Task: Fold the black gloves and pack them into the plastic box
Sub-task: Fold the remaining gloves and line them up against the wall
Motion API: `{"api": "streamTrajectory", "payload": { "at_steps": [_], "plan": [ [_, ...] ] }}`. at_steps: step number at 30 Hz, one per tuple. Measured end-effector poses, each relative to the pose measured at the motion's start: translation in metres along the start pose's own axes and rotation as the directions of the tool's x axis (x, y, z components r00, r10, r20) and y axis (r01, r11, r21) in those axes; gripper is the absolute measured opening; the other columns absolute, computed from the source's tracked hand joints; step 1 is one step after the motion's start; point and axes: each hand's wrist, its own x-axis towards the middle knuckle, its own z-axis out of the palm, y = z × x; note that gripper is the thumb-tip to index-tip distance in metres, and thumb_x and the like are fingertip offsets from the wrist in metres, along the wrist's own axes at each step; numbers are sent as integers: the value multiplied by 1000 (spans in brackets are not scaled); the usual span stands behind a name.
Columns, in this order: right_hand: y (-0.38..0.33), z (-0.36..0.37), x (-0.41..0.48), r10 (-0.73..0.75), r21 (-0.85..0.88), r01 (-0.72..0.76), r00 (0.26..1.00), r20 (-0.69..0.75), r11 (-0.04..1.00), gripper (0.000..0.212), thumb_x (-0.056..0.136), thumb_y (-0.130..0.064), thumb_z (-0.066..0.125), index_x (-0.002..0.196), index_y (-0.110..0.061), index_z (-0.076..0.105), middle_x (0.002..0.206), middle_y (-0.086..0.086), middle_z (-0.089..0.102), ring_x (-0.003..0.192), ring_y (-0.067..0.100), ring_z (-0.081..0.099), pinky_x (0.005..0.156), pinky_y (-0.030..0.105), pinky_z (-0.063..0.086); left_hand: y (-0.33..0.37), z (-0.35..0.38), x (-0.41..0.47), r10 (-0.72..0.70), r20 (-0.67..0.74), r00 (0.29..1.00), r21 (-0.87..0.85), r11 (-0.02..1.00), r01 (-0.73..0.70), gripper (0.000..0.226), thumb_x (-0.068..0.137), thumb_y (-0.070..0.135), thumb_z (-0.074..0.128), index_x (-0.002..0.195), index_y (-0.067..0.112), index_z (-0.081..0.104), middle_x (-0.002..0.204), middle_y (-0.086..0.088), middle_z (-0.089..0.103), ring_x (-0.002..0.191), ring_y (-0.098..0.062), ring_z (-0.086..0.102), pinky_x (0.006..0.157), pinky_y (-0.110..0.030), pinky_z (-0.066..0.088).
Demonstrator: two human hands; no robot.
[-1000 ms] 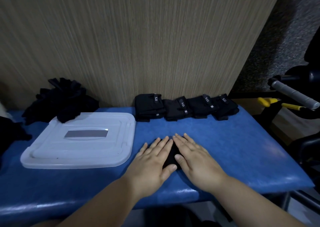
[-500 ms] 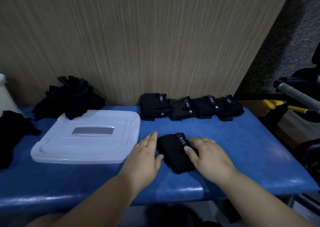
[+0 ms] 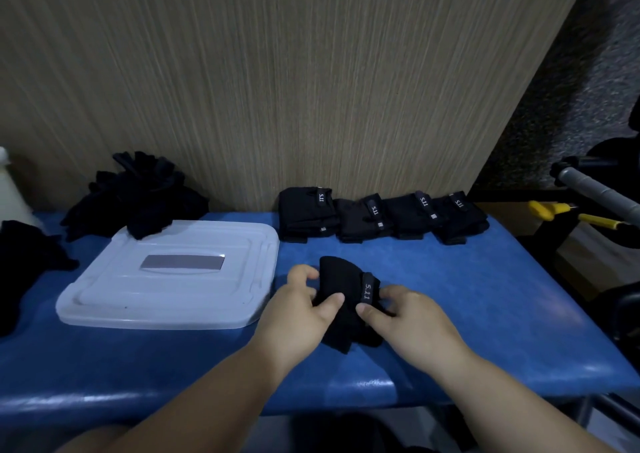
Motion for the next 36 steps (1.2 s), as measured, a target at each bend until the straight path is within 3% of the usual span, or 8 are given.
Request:
{"api": "streamTrajectory", "payload": {
  "at_steps": [6,8,12,17,23,30,33,36],
  "plan": [
    [4,7,7,8,320,16,997,-74,947,32,80,-46,70,104,-33,53,110,-8,59,101,10,60,82,28,49,5,4,2,-162,145,976,-545,810,216,36,86,22,70,117,20,52,105,1,72,96,-17,69,95,-44,52],
    [0,5,7,42,539,-25,999,-19,842,38,79,-41,74,106,-32,48,113,1,62,97,14,64,78,28,48,9,2,2,-139,192,971,-606,762,229,29,87,16,68,115,16,59,102,-2,74,96,-20,71,96,-46,51],
    [-7,1,8,21,863,-222,971,239,455,59,71,-28,76,120,-14,49,110,13,70,94,24,71,79,39,57,17,2,1,-85,220,972,-647,733,211,21,89,15,65,110,15,64,98,-5,75,95,-21,71,91,-43,53],
    [-14,-2,18,47,897,-272,961,273,347,54,73,-20,73,122,-2,56,104,16,72,95,26,71,75,36,55,28,6,16,-136,218,966,-711,656,253,33,89,39,63,108,12,66,99,-7,75,96,-22,71,93,-42,53],
    [-24,-14,34,66,932,-200,980,189,302,25,84,-17,68,106,-15,59,102,10,72,91,21,71,68,35,53,44,10,50,-170,138,976,-673,707,218,24,88,40,66,99,19,69,92,-1,76,92,-20,71,87,-39,54],
    [-48,-36,81,111,907,-94,992,53,411,24,86,-12,68,109,-6,62,103,14,72,99,29,67,93,49,52,70,3,91,-115,38,993,-698,708,109,7,91,24,65,91,17,66,85,-2,72,79,-16,69,69,-27,54],
    [-54,-44,105,125,870,-44,992,-20,492,19,87,-12,67,104,-10,60,97,10,71,88,22,67,73,38,55,76,1,110,-50,-6,999,-607,794,36,27,92,23,63,116,11,61,107,-3,69,97,-19,66,79,-27,53],
    [-52,-48,127,126,837,4,988,-87,547,22,88,-11,66,108,-11,57,92,4,68,80,16,64,61,30,48,74,-5,126,31,-184,982,-260,962,-79,47,89,27,65,132,15,49,124,2,57,112,-15,55,94,-27,46]
  ]
}}
